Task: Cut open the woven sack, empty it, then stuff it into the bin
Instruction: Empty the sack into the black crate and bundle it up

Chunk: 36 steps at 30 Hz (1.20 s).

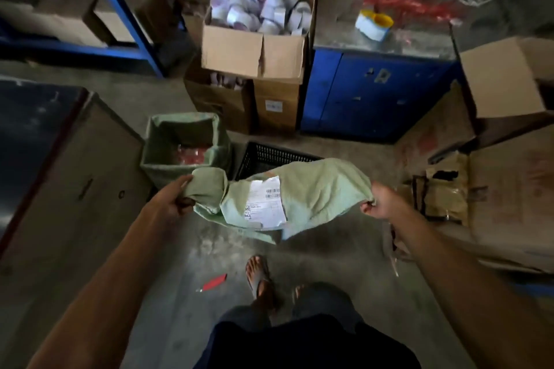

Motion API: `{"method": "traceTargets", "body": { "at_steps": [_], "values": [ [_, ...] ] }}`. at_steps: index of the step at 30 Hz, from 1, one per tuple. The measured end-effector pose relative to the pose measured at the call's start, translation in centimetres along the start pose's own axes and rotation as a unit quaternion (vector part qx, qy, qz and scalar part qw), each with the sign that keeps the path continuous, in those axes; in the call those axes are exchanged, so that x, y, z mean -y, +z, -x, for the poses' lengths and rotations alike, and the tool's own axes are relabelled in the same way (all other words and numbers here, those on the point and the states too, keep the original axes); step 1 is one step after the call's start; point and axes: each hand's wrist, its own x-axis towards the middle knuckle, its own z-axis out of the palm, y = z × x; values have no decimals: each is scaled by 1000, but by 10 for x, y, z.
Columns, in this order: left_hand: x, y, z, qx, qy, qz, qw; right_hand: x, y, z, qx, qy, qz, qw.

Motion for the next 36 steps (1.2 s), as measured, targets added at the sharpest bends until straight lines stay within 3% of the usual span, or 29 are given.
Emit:
{"method": "traceTargets", "body": {
  "at_steps": [5, 10, 15, 26, 36],
  "values": [
    [-46, -5, -5, 47, 1, -41, 998, 32, 19, 10, -31, -33, 34, 998],
    [-78, -9, -10, -12, 34, -113, 993, 76, 26, 14, -86, -69, 125, 986],
    [-88, -14, -24, -71, 50, -135, 987, 97, 23, 3, -152, -84, 294, 940],
    [-105, 14, -12, -67, 55, -64, 994, 126, 30, -2, -139, -169, 314, 924],
    [-152, 65, 42, -2, 221, -115, 969, 155, 48, 59, -115, -272, 315, 902]
  ]
}}
